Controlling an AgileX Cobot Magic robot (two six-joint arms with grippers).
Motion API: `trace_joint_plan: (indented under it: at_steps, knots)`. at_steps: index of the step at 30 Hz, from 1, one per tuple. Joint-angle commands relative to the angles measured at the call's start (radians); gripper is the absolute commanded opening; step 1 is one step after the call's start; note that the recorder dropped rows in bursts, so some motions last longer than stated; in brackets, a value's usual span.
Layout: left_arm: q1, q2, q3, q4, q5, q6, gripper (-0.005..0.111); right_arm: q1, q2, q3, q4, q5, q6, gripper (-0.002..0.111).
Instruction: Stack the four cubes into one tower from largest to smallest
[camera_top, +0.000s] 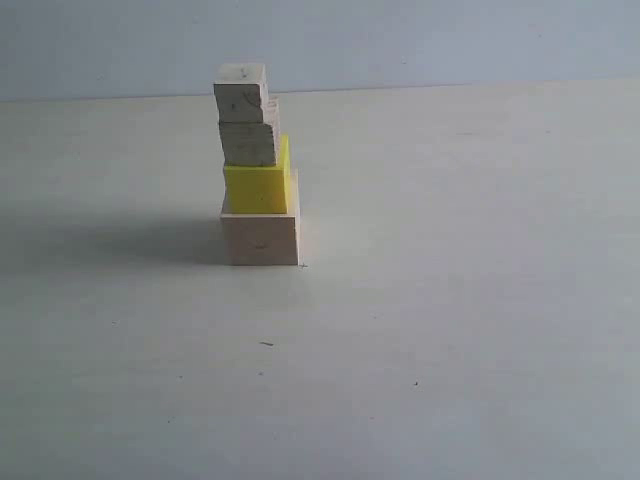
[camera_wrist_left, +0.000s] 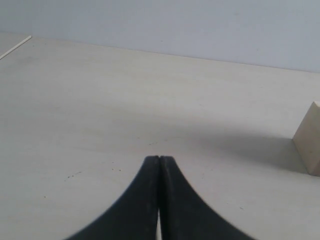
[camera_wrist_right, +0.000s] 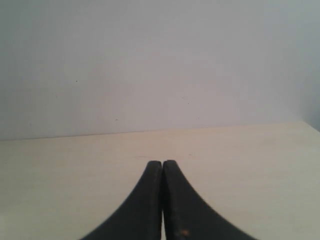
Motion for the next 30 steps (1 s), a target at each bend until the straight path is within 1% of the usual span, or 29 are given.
trace_joint_plan:
  at_steps: [1,3,5,6,8,14,18,30]
  knots:
    - [-0.002,-0.006,0.003,-0.004,-0.009,0.005,0.0,0.002,-0.014,0.037,-0.013,-0.003,0.019,0.0]
    - [-0.002,-0.006,0.003,-0.004,-0.009,0.005,0.0,0.002,-0.028,0.077,-0.05,-0.005,0.076,0.0]
    - [-0.002,-0.006,0.003,-0.004,-0.009,0.005,0.0,0.002,-0.046,0.08,-0.102,-0.002,0.156,0.0]
    - [-0.002,-0.006,0.003,-0.004,-0.009,0.005,0.0,0.002,-0.046,0.08,-0.136,0.046,0.198,0.0]
    - [-0.002,-0.006,0.003,-0.004,-0.009,0.005,0.0,0.002,-0.046,0.08,-0.184,0.067,0.24,0.0]
    - [-0.002,-0.006,0.003,-0.004,-0.009,0.005,0.0,0.002,-0.046,0.08,-0.216,0.087,0.237,0.0]
    - [-0.002,-0.006,0.003,-0.004,-0.009,0.005,0.0,0.002,-0.046,0.08,-0.217,0.156,0.194,0.0]
    - [-0.002,-0.006,0.003,-0.004,-0.009,0.005,0.0,0.002,-0.046,0.08,-0.217,0.155,0.192,0.0]
